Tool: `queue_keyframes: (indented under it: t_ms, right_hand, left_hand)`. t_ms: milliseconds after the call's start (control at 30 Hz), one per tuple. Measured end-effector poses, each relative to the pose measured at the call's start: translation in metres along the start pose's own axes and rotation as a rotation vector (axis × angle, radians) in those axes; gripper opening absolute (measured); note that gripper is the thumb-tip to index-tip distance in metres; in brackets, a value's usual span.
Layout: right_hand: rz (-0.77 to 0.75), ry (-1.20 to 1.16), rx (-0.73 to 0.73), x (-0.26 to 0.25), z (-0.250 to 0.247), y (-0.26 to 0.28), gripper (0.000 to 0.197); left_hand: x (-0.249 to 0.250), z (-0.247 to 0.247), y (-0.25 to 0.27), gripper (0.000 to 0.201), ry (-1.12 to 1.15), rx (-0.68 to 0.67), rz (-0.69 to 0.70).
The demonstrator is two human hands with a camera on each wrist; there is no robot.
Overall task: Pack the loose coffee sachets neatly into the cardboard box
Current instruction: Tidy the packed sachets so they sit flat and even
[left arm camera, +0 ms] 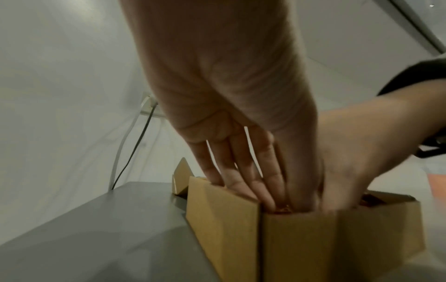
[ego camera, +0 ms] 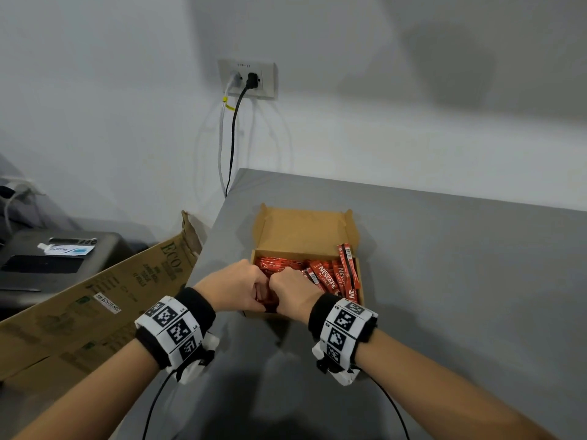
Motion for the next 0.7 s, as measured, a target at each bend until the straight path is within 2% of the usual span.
queue_keyframes:
  t_ms: [100, 200, 300, 367, 400, 567, 700]
  right_hand:
    - [0.015, -0.074, 0.010, 0.004, -0.003, 0.003, 0.016]
    - [0.019, -0.208, 0.031, 0.014, -0.007, 0.012, 0.013]
    - [0.195, -0.294, 0.179, 0.062, -0.028, 0.025, 0.016]
    - [0.311, -0.230, 0.323, 0.094, -0.046, 0.035, 0.014]
    - [0.342, -0.172, 0.348, 0.101, -0.050, 0.038, 0.012]
    - [0.343, -0.007, 0.133, 0.081, -0.027, 0.041, 0.024]
    - [0.356, -0.014, 0.116, 0.082, -0.020, 0.040, 0.024]
  left_hand:
    - [0.006, 0.008, -0.005, 0.017, -0.143, 0.017, 0.030]
    - [0.013, 0.010, -0.007, 0.016, -0.188, 0.072, 0.071]
    - [0.014, 0.009, -0.007, 0.009, -0.196, 0.076, 0.053]
    - [0.015, 0.009, -0.008, 0.010, -0.181, 0.067, 0.043]
    - [0.015, 0.009, -0.009, 0.011, -0.174, 0.064, 0.045]
    - [0.011, 0.009, -0.010, 0.008, -0.122, 0.047, 0.051]
    - [0.008, 0.009, -0.010, 0.006, -0.090, 0.018, 0.049]
Point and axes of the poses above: each hand's wrist, its own y-axis away from the middle knuckle, its own z-axis out of the palm, x = y × z, the point moved 9 cm from there along -y, towards the middle knuckle, and after that the axes turned 3 degrees about -x, right-handed, at the moved point
